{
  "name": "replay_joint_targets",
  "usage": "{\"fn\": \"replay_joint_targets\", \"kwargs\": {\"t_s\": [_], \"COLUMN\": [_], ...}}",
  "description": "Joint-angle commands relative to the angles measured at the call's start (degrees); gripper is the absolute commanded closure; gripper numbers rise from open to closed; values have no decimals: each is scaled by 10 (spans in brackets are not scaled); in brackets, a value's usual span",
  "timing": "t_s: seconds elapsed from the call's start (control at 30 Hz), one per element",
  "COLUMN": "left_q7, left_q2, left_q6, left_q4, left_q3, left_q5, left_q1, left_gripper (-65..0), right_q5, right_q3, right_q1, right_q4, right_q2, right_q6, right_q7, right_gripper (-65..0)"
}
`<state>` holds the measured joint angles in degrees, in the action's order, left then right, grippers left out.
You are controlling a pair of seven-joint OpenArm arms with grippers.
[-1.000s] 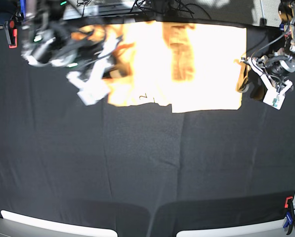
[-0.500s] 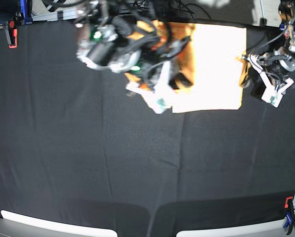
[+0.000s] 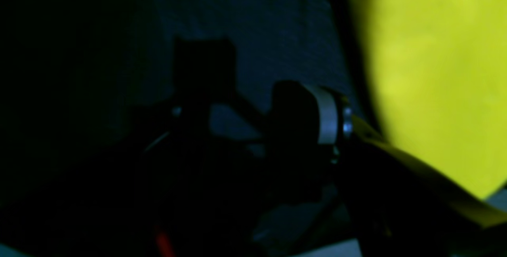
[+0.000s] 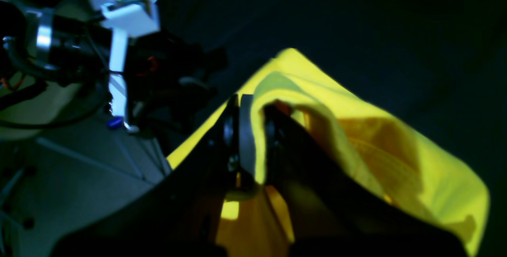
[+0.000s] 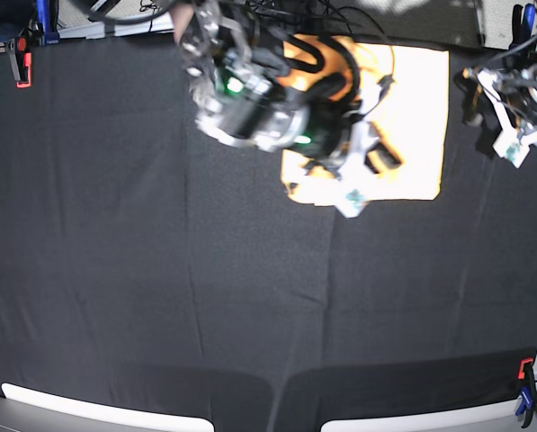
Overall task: Layout the t-shirt on the table in an organized manner, then fold the t-shirt properly
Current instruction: 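Carry the right gripper's shirt end over onto the folded stack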
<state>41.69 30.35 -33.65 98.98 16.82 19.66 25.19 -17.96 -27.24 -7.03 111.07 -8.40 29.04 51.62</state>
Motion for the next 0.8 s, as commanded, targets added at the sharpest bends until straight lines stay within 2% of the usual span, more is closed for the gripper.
{"fn": "replay_joint_targets", "kwargs": {"t_s": [0.0,0.3,0.57,0.77], "left_q7": [-10,-10,-10,-10], "left_q2": [11,11,11,11], "left_q6": [0,-4,-4,-4], "left_q4": [7,7,7,7], "left_q3": [4,4,4,4], "left_q5": [10,16,16,16], "left_q1": [5,23,23,23], "left_gripper": [-315,-315,-315,-315], "right_q5": [-11,-13,-13,-20], "right_q3": [-10,-73,-123,-148], "right_q1": [14,111,192,237], "right_q4": [-4,-135,-255,-284], "right_q2": [-6,-6,-6,-6], "right_q6": [3,1,-21,-20], "right_q7": [-27,-91,-169,-195], "right_gripper": [0,0,0,0]}}
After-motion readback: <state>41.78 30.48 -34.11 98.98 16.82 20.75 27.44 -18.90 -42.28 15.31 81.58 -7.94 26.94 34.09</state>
